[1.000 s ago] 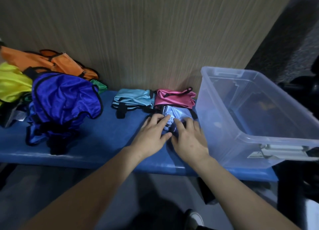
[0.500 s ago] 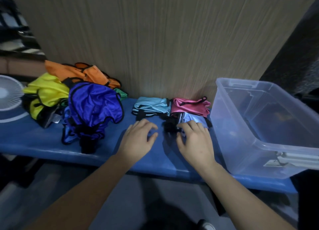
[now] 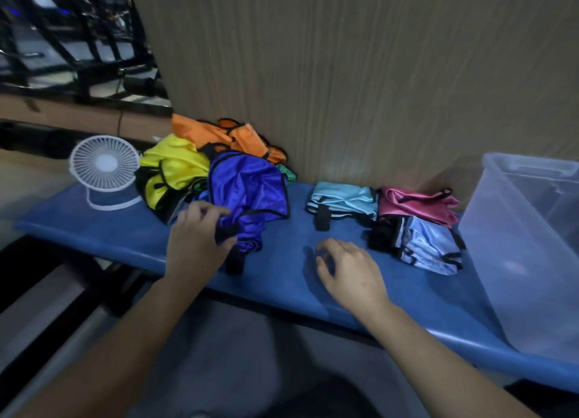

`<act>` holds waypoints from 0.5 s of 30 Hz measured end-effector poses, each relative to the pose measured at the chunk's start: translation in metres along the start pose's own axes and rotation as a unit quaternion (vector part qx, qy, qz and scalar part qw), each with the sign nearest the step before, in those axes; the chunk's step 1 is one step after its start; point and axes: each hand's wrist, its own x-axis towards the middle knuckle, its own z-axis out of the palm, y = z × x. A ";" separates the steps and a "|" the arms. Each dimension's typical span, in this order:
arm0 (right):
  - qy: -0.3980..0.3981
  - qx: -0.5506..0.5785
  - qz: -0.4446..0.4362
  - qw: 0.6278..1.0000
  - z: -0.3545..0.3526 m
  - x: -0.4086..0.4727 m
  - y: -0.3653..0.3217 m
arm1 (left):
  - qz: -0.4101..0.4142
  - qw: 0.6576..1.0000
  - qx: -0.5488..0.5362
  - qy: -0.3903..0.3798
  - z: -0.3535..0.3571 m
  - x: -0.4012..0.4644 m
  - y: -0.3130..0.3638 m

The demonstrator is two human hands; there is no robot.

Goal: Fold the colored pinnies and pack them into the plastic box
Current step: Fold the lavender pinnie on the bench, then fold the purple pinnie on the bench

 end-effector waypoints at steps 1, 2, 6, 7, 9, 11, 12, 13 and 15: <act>-0.002 0.002 -0.003 1.000 0.003 0.001 -0.005 | -0.020 0.999 -0.033 -0.017 -0.001 -0.001 -0.003; -0.004 0.004 -0.007 1.000 0.005 0.003 -0.010 | -0.034 0.997 -0.064 -0.034 -0.001 -0.003 -0.005; 0.003 0.014 -0.020 1.000 0.012 0.004 -0.027 | -0.038 0.989 -0.128 -0.056 -0.001 -0.002 -0.009; 0.003 0.018 -0.021 1.000 0.013 0.005 -0.031 | -0.035 0.988 -0.138 -0.053 -0.001 -0.001 -0.009; 0.001 0.027 -0.021 0.999 0.015 0.006 -0.037 | -0.019 0.988 -0.149 -0.043 -0.002 0.001 -0.008; -0.007 0.039 -0.019 0.999 0.018 0.006 -0.041 | 0.005 0.988 -0.149 -0.033 -0.002 0.000 -0.006; -0.014 0.047 -0.018 0.999 0.019 0.007 -0.043 | 0.019 0.988 -0.148 -0.031 -0.001 -0.001 -0.004; -0.021 0.056 -0.017 0.998 0.019 0.006 -0.045 | 0.031 0.988 -0.150 -0.031 -0.001 -0.001 -0.003; -0.026 0.082 -0.017 0.996 0.021 0.006 -0.049 | 0.042 0.986 -0.160 -0.034 -0.001 -0.003 0.002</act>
